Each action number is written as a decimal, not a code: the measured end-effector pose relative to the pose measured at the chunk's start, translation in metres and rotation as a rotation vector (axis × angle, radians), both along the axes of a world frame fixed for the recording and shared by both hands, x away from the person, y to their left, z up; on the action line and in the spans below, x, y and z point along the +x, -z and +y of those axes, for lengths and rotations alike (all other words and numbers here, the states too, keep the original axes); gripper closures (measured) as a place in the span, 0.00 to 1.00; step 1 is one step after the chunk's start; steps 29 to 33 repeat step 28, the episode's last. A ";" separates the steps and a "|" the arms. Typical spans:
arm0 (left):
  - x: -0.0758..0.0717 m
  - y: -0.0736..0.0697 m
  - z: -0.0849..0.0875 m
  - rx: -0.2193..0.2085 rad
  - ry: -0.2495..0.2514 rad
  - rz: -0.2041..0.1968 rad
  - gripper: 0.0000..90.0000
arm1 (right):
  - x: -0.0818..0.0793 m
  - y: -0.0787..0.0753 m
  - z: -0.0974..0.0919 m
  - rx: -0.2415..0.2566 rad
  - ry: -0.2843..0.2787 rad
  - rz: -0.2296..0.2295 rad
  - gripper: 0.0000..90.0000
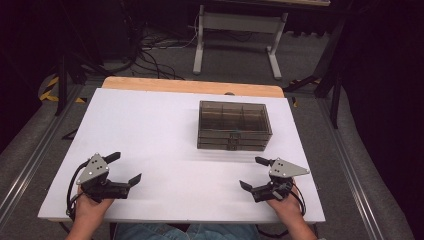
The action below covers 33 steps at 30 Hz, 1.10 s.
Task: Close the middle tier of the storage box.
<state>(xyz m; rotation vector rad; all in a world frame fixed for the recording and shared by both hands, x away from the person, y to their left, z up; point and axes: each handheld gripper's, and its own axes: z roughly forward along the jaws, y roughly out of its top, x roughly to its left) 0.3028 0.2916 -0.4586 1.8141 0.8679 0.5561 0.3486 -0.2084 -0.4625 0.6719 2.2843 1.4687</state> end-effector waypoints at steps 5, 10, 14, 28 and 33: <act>0.000 0.001 -0.001 0.002 0.006 0.001 0.01 | 0.001 0.006 -0.004 0.017 -0.003 0.026 0.03; 0.001 0.002 -0.001 0.003 0.012 0.002 0.01 | 0.001 0.009 0.001 -0.016 -0.017 0.016 0.03; 0.001 0.002 -0.001 0.003 0.013 0.002 0.01 | 0.001 0.009 0.001 -0.015 -0.018 0.004 0.03; 0.001 0.003 -0.002 0.004 0.013 -0.007 0.00 | 0.000 0.007 -0.001 -0.017 0.006 -0.030 0.03; 0.001 0.003 -0.002 0.004 0.013 -0.007 0.00 | 0.000 0.007 -0.001 -0.017 0.006 -0.030 0.03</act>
